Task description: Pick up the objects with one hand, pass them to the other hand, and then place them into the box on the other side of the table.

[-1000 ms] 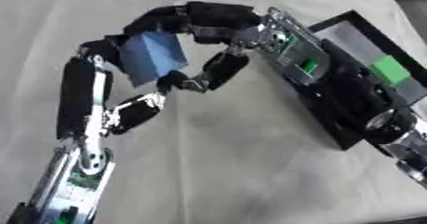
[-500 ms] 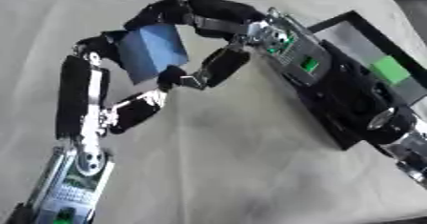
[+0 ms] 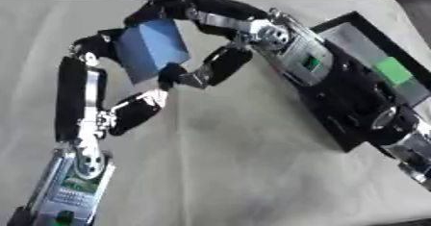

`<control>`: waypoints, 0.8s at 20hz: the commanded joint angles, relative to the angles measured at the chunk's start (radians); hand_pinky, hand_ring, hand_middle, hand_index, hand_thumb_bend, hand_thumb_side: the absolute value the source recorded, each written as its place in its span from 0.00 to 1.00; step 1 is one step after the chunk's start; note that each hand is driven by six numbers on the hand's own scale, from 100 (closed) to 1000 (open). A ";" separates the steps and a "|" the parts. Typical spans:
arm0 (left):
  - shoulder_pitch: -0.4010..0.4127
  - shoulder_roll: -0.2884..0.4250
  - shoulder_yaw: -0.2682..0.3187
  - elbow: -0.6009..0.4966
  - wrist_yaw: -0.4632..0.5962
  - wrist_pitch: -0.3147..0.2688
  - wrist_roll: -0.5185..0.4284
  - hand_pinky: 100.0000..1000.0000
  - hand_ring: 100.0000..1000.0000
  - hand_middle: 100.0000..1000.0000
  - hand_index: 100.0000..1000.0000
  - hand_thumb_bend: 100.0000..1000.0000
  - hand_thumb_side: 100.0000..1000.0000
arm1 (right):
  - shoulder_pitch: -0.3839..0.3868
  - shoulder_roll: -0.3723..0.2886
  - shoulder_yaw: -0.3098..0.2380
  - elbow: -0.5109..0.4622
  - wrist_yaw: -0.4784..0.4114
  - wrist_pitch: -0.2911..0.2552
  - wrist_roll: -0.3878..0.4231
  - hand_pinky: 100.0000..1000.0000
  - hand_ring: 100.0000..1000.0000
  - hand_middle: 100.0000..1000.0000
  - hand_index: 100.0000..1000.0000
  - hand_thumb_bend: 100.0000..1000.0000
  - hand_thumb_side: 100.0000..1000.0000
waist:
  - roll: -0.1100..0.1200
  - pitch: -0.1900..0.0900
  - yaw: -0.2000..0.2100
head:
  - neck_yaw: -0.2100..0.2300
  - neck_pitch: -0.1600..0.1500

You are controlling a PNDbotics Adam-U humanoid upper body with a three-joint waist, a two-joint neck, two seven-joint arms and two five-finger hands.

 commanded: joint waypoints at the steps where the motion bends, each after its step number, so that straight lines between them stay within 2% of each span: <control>1: -0.022 -0.016 -0.008 -0.038 0.015 -0.011 0.012 0.72 0.48 0.35 0.48 0.00 0.08 | -0.008 -0.003 0.009 -0.005 -0.026 -0.002 0.006 0.95 0.51 0.61 0.73 0.00 0.13 | -0.009 -0.001 -0.002 | -0.005 -0.012; 5: -0.020 -0.016 -0.008 -0.030 0.024 -0.009 0.014 0.74 0.52 0.42 0.56 0.00 0.16 | -0.009 -0.005 0.009 -0.009 -0.045 0.000 0.017 0.93 0.50 0.59 0.69 0.00 0.12 | -0.009 -0.002 -0.003 | -0.007 -0.009; 8: -0.019 -0.017 -0.009 -0.024 0.025 0.000 0.008 0.76 0.56 0.50 0.64 0.00 0.18 | -0.009 -0.007 0.009 -0.015 -0.059 0.003 0.022 0.93 0.48 0.58 0.67 0.00 0.12 | -0.008 -0.003 -0.004 | -0.009 -0.007; 11: -0.020 -0.016 -0.011 -0.019 0.021 0.006 -0.008 0.79 0.63 0.60 0.72 0.01 0.15 | -0.009 -0.009 0.008 -0.018 -0.070 0.006 0.026 0.92 0.48 0.57 0.67 0.00 0.12 | -0.008 -0.004 -0.004 | -0.010 -0.011; 12: -0.020 -0.016 -0.012 -0.016 0.015 0.007 -0.021 0.81 0.67 0.66 0.77 0.10 0.13 | -0.009 -0.009 0.008 -0.019 -0.073 0.007 0.027 0.92 0.47 0.57 0.67 0.00 0.12 | -0.008 -0.004 -0.005 | -0.011 -0.011; 13: -0.020 -0.016 -0.013 -0.013 0.006 0.010 -0.036 0.82 0.68 0.68 0.79 0.16 0.13 | -0.009 -0.010 0.008 -0.020 -0.076 0.008 0.028 0.92 0.47 0.57 0.67 0.00 0.12 | -0.008 -0.004 -0.005 | -0.011 -0.010; 14: -0.020 -0.016 -0.012 -0.012 -0.005 0.013 -0.050 0.82 0.69 0.68 0.79 0.20 0.13 | -0.009 -0.010 0.007 -0.021 -0.078 0.008 0.028 0.92 0.47 0.56 0.66 0.00 0.12 | -0.008 -0.004 -0.006 | -0.011 -0.010; 15: -0.020 -0.016 -0.012 -0.010 -0.017 0.017 -0.064 0.84 0.71 0.70 0.82 0.32 0.16 | -0.009 -0.011 0.007 -0.022 -0.080 0.009 0.029 0.91 0.47 0.56 0.66 0.00 0.12 | -0.008 -0.004 -0.006 | -0.012 -0.009; 16: -0.020 -0.016 -0.012 -0.008 -0.029 0.022 -0.078 0.84 0.71 0.70 0.82 0.35 0.17 | -0.009 -0.011 0.007 -0.024 -0.082 0.010 0.030 0.91 0.47 0.56 0.66 0.00 0.12 | -0.008 -0.004 -0.007 | -0.012 -0.008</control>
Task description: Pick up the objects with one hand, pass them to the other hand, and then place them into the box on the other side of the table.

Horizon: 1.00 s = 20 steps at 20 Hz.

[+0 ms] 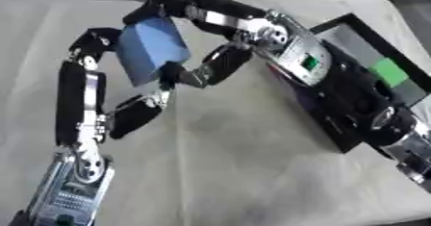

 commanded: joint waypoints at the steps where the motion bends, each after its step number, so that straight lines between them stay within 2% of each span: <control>1: -0.020 -0.015 0.004 -0.010 -0.036 0.013 -0.039 0.84 0.72 0.70 0.82 0.39 0.19 | -0.009 -0.011 0.008 -0.027 -0.015 0.000 0.009 0.91 0.47 0.56 0.66 0.00 0.12 | -0.007 -0.004 -0.002 | -0.005 -0.008; 9: -0.018 -0.016 0.007 -0.006 -0.093 0.052 -0.092 0.86 0.74 0.72 0.84 0.52 0.27 | -0.008 -0.011 0.005 -0.029 -0.031 0.010 0.010 0.92 0.47 0.55 0.65 0.00 0.12 | -0.008 -0.004 -0.003 | -0.011 -0.010; 13: -0.015 -0.017 0.008 0.001 -0.120 0.075 -0.109 0.87 0.75 0.72 0.84 0.55 0.32 | -0.008 -0.014 0.002 -0.037 -0.048 0.020 0.008 0.92 0.47 0.55 0.65 0.00 0.13 | -0.008 -0.004 -0.003 | -0.013 -0.006; 16: -0.014 -0.018 0.014 0.008 -0.140 0.115 -0.098 0.88 0.76 0.72 0.85 0.58 0.37 | -0.007 -0.018 0.000 -0.049 -0.063 0.024 0.006 0.92 0.47 0.55 0.65 0.00 0.13 | -0.008 -0.005 -0.003 | -0.014 -0.005; 20: -0.011 -0.019 0.013 0.020 -0.158 0.147 -0.091 0.88 0.76 0.72 0.84 0.59 0.37 | -0.007 -0.025 -0.005 -0.072 -0.090 0.034 0.001 0.91 0.47 0.55 0.65 0.00 0.14 | -0.008 -0.006 -0.003 | -0.016 -0.004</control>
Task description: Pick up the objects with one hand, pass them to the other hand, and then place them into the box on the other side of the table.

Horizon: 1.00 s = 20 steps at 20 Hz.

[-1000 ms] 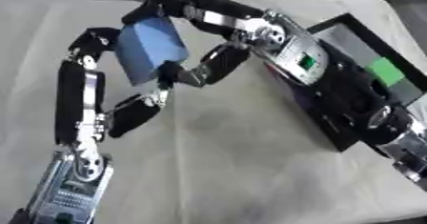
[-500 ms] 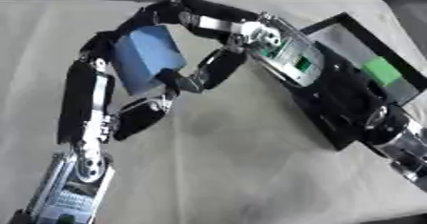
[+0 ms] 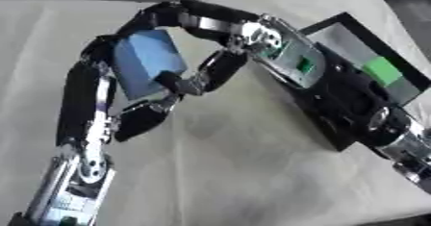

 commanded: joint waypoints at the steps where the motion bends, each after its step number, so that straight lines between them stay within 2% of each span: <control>1: -0.009 -0.010 0.004 0.004 -0.017 0.023 0.002 0.88 0.76 0.72 0.84 0.58 0.37 | -0.016 -0.027 -0.020 -0.043 -0.031 0.006 -0.008 0.91 0.47 0.55 0.65 0.00 0.14 | -0.008 -0.007 -0.003 | -0.005 -0.003; 14: 0.002 -0.007 0.011 0.013 0.012 0.055 0.062 0.87 0.75 0.70 0.84 0.52 0.35 | -0.006 -0.059 -0.049 -0.137 -0.140 0.052 -0.026 0.92 0.47 0.55 0.65 0.00 0.19 | -0.001 -0.016 -0.017 | -0.003 0.007; 20: 0.025 0.017 0.029 0.007 0.025 0.067 0.080 0.87 0.75 0.70 0.83 0.50 0.36 | 0.040 -0.121 -0.109 -0.173 -0.246 0.087 -0.065 0.93 0.47 0.55 0.65 0.00 0.25 | 0.016 -0.035 -0.044 | -0.001 0.030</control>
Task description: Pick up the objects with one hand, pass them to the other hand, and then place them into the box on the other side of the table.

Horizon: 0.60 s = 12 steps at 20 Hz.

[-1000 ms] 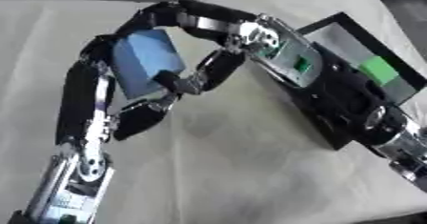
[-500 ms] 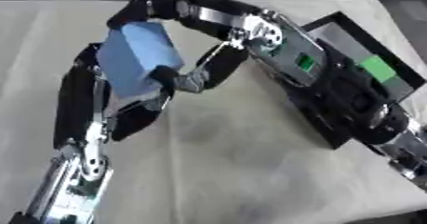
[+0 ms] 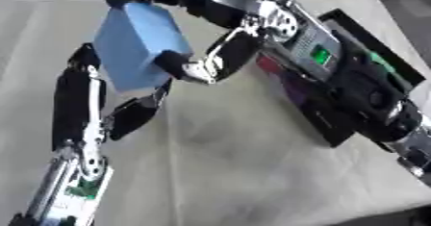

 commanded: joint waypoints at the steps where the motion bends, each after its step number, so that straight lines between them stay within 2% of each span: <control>1: 0.000 0.021 0.018 -0.019 0.011 0.004 0.010 0.87 0.75 0.70 0.83 0.48 0.37 | 0.020 -0.073 -0.050 -0.026 -0.058 0.009 -0.021 0.93 0.47 0.55 0.66 0.00 0.25 | 0.019 -0.038 -0.009 | -0.002 0.016; 4: 0.011 0.055 0.037 -0.030 0.028 -0.015 0.005 0.88 0.75 0.69 0.83 0.47 0.35 | 0.089 -0.130 -0.087 -0.026 -0.099 0.016 -0.008 0.94 0.48 0.57 0.67 0.00 0.25 | 0.029 -0.048 -0.023 | -0.004 0.023; 7: 0.020 0.085 0.060 -0.041 0.035 -0.020 0.011 0.88 0.75 0.69 0.81 0.47 0.36 | 0.171 -0.187 -0.143 -0.026 -0.128 -0.012 -0.031 0.94 0.48 0.57 0.67 0.00 0.25 | 0.039 -0.055 -0.030 | -0.006 0.024; 9: 0.027 0.101 0.069 -0.051 0.039 -0.018 0.013 0.88 0.75 0.70 0.81 0.47 0.36 | 0.229 -0.214 -0.171 -0.026 -0.130 -0.028 -0.047 0.96 0.49 0.58 0.68 0.00 0.25 | 0.045 -0.058 -0.034 | -0.009 0.024; 12: 0.036 0.121 0.079 -0.076 0.042 -0.013 0.011 0.88 0.75 0.70 0.81 0.47 0.36 | 0.313 -0.238 -0.217 -0.026 -0.121 -0.023 -0.072 0.96 0.49 0.58 0.68 0.00 0.25 | 0.055 -0.060 -0.039 | -0.029 0.024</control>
